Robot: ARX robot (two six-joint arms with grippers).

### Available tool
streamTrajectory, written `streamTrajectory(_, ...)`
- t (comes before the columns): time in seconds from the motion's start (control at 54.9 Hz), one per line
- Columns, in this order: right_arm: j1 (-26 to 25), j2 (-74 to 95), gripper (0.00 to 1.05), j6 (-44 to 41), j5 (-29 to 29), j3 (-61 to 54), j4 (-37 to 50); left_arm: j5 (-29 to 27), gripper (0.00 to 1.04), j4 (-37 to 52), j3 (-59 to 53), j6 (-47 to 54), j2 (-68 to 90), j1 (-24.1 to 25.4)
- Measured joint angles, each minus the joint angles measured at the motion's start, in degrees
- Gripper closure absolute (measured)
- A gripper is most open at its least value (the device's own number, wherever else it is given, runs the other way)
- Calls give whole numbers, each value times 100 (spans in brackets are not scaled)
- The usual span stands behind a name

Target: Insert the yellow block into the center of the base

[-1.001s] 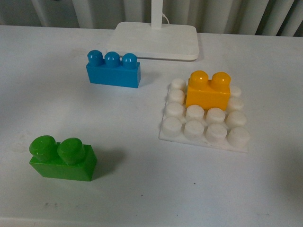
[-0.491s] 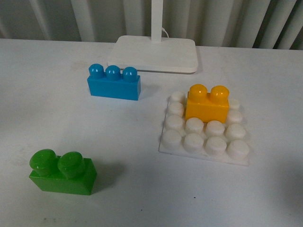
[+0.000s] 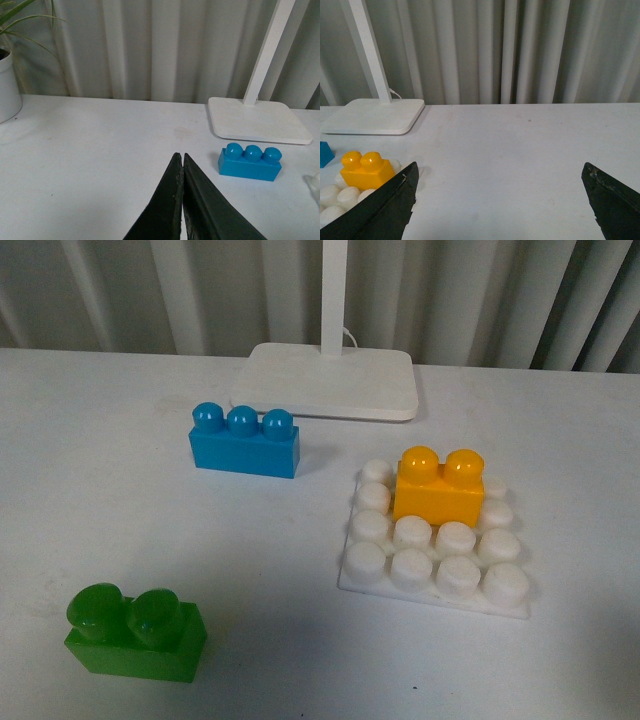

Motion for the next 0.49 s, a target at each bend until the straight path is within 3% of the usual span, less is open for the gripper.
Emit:
streamTrajectory(0.127,0,0,9,0,0,0,0,629,101,-140,-219,-17,-361,516)
streamTrajectory(0.491,0,0,9,0,0,0,0,662,101,-662,-592,-35,-1272,664)
